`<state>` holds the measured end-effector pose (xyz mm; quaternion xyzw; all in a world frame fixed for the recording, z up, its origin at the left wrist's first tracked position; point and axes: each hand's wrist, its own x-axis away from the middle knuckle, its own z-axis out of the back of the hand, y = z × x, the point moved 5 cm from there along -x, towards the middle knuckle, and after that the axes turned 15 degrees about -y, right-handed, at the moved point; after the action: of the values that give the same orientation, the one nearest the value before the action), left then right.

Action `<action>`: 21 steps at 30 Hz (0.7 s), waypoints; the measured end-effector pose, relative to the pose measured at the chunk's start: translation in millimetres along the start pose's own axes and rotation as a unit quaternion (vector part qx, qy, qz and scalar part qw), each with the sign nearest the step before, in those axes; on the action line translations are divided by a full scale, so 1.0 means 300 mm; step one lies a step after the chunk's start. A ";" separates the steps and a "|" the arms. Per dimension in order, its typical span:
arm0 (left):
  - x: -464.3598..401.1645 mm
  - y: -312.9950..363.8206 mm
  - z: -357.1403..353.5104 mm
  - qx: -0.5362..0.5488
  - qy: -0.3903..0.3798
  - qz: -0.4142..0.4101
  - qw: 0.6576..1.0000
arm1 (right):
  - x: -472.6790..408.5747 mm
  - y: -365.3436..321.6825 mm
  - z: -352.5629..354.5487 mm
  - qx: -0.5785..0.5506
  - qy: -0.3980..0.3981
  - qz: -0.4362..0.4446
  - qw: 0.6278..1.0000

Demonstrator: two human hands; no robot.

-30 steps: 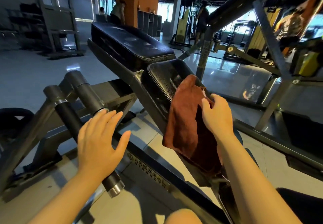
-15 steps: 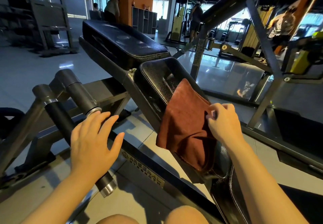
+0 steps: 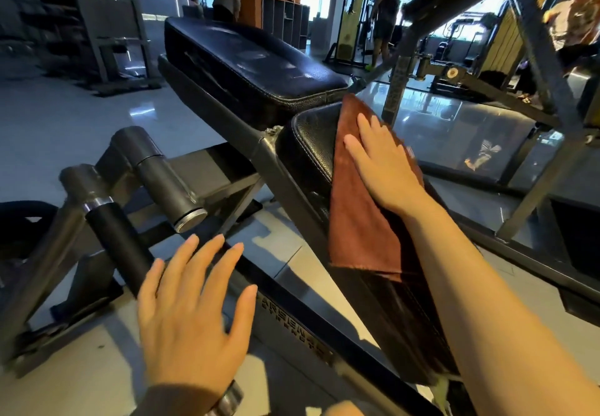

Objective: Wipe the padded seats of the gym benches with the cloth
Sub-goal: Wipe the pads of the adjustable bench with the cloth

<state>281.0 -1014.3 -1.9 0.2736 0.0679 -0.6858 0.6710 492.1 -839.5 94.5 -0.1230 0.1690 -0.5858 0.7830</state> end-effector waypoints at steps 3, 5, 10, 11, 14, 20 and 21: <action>0.005 -0.008 -0.009 -0.016 -0.021 0.018 1.000 | 0.010 -0.076 -0.001 0.005 0.006 0.065 0.998; 0.005 -0.012 -0.003 -0.014 -0.028 0.022 0.999 | 0.056 -0.088 -0.011 -0.006 -0.001 0.095 0.995; 0.016 -0.037 0.017 0.041 0.008 -0.014 0.999 | 0.300 0.003 -0.099 -0.039 -0.042 0.125 0.990; 0.008 -0.045 0.030 0.045 0.016 -0.044 0.998 | 0.359 0.044 -0.117 -0.046 -0.048 0.117 0.991; -0.061 -0.074 0.078 0.028 0.034 -0.099 0.994 | 0.473 0.159 -0.138 -0.059 -0.049 0.071 0.995; -0.110 -0.043 0.056 0.009 0.013 -0.111 0.994 | 0.310 0.104 -0.094 -0.039 -0.016 0.007 0.999; -0.108 -0.053 0.060 0.025 0.024 -0.101 0.994 | 0.244 0.058 -0.075 -0.032 -0.012 0.014 0.999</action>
<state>259.1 -992.3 24.0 0.2985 0.0939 -0.7446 0.5896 516.9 -904.5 58.4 -0.1529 0.1801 -0.5674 0.7888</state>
